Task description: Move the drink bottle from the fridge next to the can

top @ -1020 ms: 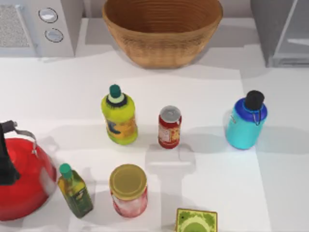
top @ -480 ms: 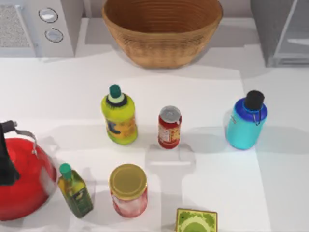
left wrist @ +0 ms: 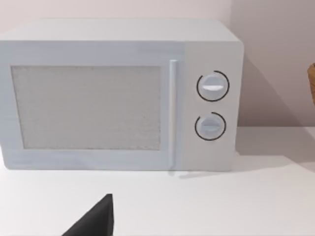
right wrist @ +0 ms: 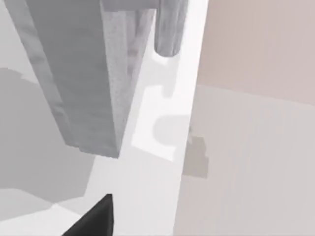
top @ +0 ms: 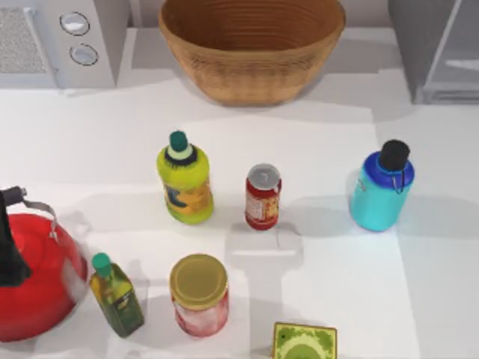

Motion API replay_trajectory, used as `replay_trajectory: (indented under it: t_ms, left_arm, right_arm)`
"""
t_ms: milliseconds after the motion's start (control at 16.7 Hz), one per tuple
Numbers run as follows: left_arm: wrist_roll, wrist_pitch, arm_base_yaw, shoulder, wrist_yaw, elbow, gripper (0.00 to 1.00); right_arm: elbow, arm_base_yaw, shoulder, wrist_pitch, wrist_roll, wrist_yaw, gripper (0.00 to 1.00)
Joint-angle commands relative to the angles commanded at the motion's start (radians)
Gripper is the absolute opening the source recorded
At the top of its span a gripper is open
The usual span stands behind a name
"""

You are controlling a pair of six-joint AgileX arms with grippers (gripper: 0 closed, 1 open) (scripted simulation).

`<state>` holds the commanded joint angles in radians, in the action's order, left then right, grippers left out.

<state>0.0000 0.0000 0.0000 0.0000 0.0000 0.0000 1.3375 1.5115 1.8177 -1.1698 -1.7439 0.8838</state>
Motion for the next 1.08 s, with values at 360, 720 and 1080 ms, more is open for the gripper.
replay_trajectory:
  t_ms: [360, 720, 1080]
  left_arm:
    - [0.000, 0.000, 0.000, 0.000, 0.000, 0.000, 1.00]
    - [0.000, 0.000, 0.000, 0.000, 0.000, 0.000, 1.00]
    - [0.000, 0.000, 0.000, 0.000, 0.000, 0.000, 1.00]
  right_arm:
    - [-0.043, -0.214, 0.036, 0.381, 0.592, -0.016, 1.00]
    - [-0.041, -0.516, 0.028, 0.774, 1.022, -0.053, 1.00]
    - [-0.037, -0.581, 0.014, 0.869, 1.103, -0.123, 1.00]
